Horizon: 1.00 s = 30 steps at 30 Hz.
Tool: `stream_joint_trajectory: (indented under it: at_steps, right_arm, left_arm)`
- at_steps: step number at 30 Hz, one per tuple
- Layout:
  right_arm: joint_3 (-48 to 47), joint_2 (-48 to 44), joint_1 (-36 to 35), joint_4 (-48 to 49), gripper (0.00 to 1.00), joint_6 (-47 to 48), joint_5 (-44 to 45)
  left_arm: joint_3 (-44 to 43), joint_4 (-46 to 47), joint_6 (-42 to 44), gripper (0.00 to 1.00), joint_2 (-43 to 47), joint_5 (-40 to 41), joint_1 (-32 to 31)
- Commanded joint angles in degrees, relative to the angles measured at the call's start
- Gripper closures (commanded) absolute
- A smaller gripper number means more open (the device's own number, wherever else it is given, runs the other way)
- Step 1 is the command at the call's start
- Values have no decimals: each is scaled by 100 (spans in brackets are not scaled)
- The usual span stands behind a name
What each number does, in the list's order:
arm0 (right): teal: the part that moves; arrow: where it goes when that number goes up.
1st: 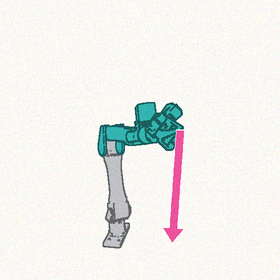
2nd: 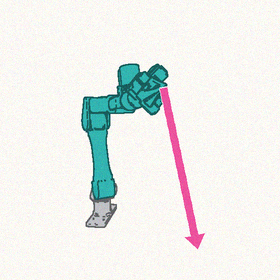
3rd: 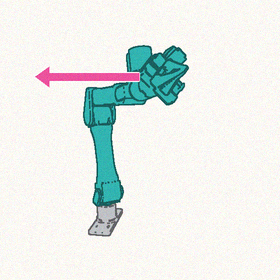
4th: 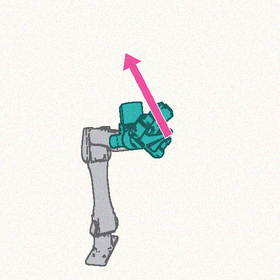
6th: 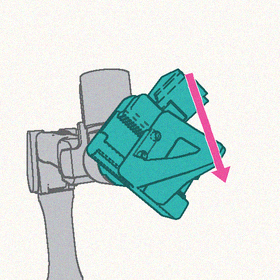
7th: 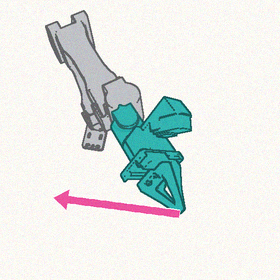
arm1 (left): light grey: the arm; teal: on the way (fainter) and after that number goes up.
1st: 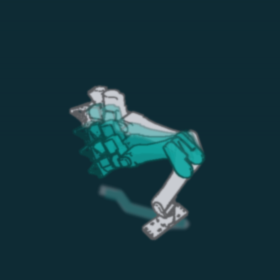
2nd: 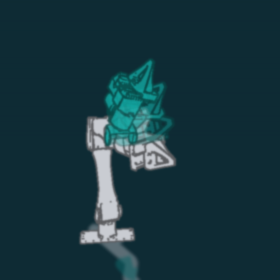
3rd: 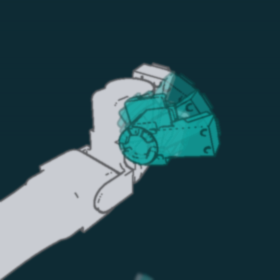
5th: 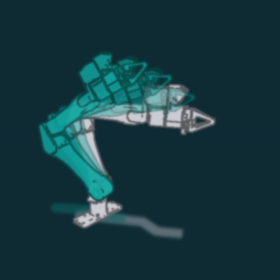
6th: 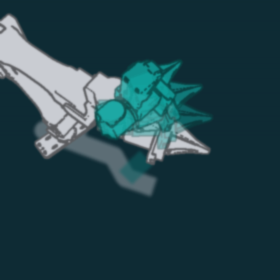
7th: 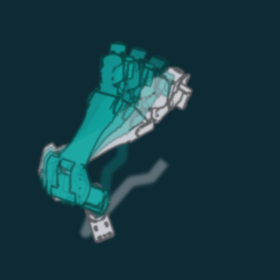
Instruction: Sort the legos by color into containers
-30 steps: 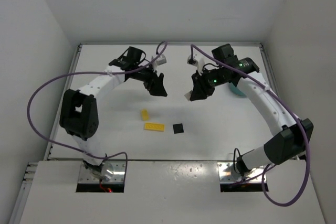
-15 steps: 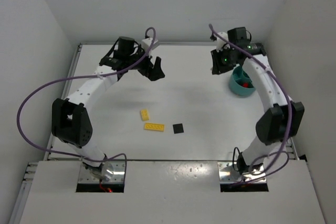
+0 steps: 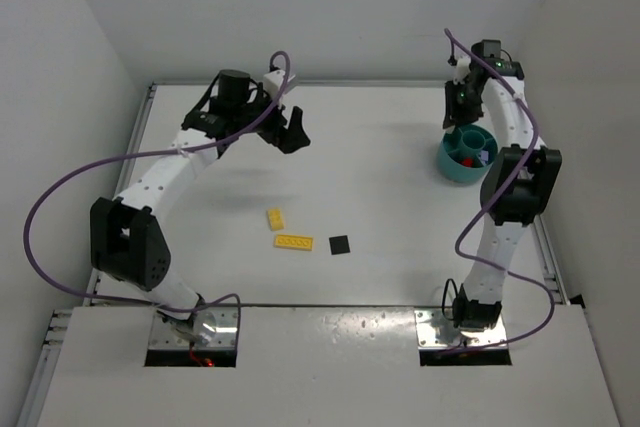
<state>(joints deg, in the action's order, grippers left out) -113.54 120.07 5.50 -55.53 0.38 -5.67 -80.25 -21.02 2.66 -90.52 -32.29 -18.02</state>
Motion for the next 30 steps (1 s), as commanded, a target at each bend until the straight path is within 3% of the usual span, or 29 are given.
stream_joint_trajectory:
  at_steps: [1, 14, 18, 21, 25, 30]
  right_arm:
    - [-345, 103, 109, -124, 98, -73, 163]
    - [-283, 166, 285, -125, 91, -126, 216]
    - [-283, 166, 338, -125, 84, -126, 216]
    - [-230, 104, 338, -178, 72, -126, 163]
    - [-178, -9, 338, -178, 55, -126, -47]
    - [-178, -220, 338, -178, 52, -126, -267]
  left_arm:
    - [44, 203, -134, 0, 210, 48, 88]
    - [44, 256, -239, 0, 105, -67, 88]
    - [97, 317, -458, 0, 158, 127, 88]
    - [211, 501, -888, 0, 218, 434, 140]
    - [588, 1115, -1074, 0, 446, -267, 290]
    - [844, 1064, -591, 0, 702, -366, 361]
